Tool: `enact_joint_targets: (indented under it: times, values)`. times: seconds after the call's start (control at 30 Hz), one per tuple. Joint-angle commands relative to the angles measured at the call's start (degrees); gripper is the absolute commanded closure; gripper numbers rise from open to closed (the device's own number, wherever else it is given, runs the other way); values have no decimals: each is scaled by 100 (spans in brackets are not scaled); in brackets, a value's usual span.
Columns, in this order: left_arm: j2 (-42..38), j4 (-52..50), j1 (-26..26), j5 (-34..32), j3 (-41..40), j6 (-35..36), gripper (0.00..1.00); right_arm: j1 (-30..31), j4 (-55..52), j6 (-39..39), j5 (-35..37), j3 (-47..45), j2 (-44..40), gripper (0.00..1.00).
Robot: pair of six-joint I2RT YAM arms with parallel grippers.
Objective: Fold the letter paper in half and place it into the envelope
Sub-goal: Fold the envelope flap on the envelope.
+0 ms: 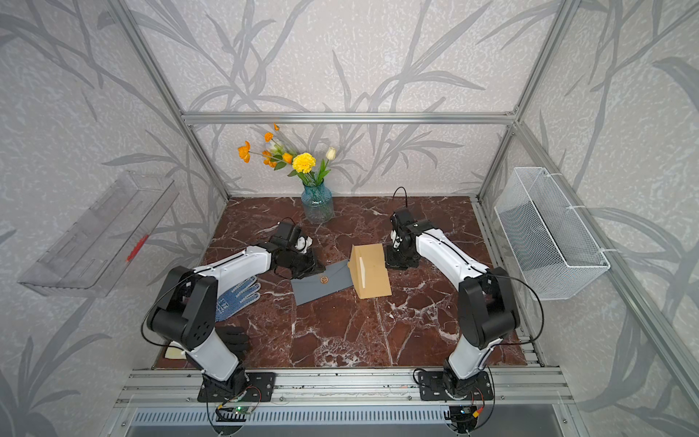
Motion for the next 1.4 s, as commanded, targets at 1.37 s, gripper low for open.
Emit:
enact_joint_targets:
  times: [1.37]
  values:
    - [3018,142,-1192,724,2969,-182,100,180,339,557,-937,621,1953,100]
